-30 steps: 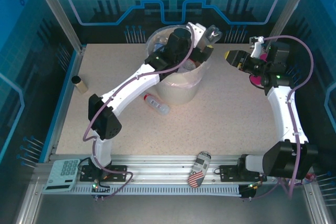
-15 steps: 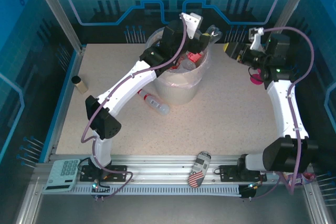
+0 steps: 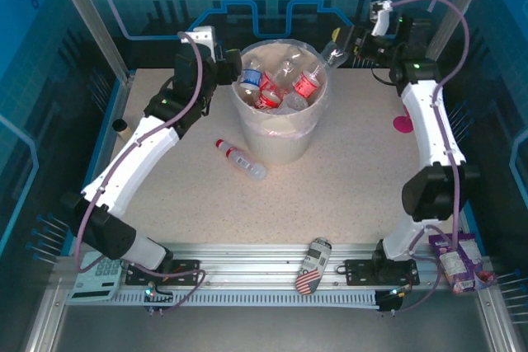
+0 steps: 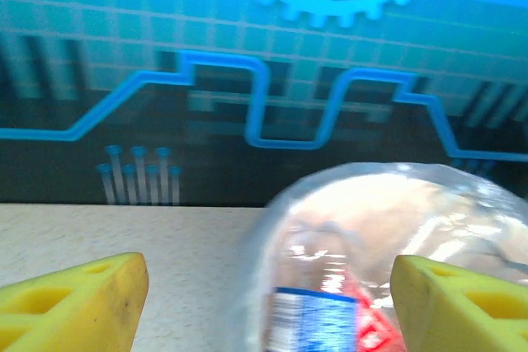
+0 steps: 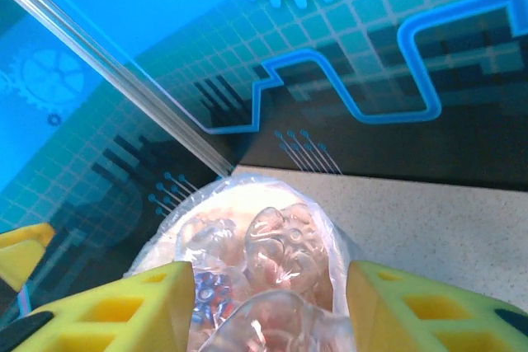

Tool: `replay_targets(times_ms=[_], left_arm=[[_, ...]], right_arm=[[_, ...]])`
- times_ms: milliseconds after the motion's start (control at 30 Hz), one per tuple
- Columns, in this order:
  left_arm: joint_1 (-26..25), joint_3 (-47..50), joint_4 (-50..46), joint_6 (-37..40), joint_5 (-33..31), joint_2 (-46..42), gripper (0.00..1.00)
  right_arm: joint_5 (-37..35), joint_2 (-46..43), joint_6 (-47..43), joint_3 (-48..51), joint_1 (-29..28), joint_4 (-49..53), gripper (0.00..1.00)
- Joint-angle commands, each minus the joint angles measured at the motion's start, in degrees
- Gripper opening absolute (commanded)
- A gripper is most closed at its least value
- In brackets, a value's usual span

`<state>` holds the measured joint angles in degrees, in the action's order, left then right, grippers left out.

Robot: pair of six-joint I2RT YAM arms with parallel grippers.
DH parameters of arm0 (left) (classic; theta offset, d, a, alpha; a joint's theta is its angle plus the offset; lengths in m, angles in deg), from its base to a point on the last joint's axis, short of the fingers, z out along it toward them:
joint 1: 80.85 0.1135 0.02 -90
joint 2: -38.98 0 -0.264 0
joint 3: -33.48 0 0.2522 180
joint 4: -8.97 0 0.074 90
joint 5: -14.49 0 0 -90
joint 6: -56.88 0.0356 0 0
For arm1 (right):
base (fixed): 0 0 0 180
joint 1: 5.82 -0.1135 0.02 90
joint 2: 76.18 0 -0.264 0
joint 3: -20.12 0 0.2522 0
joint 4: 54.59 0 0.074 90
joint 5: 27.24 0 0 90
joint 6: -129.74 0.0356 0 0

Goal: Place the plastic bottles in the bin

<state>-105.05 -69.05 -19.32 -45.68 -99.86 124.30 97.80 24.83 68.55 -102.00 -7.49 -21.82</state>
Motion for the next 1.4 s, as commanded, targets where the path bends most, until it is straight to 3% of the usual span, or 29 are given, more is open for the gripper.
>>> replay_targets(times_ms=[0,333,833,1167,1367], left_arm=[[-0.89,5.2,-0.03,-4.67,1.02,1.56,0.78],[-1.53,10.93,3.91,-11.09,8.28,3.62,0.7],[-2.91,8.76,3.06,-10.13,8.1,3.47,0.68],[-2.76,1.95,-1.05,-4.85,6.3,0.86,0.78],[-2.49,-3.38,-4.27,-1.56,5.32,-0.95,0.82]], right_arm=[[-0.68,1.5,-3.44,-3.29,-3.21,4.2,0.51],[-0.35,-0.45,-7.22,4.71,-7.21,6.58,0.48],[-5.07,-0.44,-12.65,9.84,-11.95,11.67,0.45],[-10.25,-2.92,-15.58,0.83,-11.85,18.34,0.49],[-10.54,-3.11,-15.37,2.41,-12.16,18.04,0.48]])
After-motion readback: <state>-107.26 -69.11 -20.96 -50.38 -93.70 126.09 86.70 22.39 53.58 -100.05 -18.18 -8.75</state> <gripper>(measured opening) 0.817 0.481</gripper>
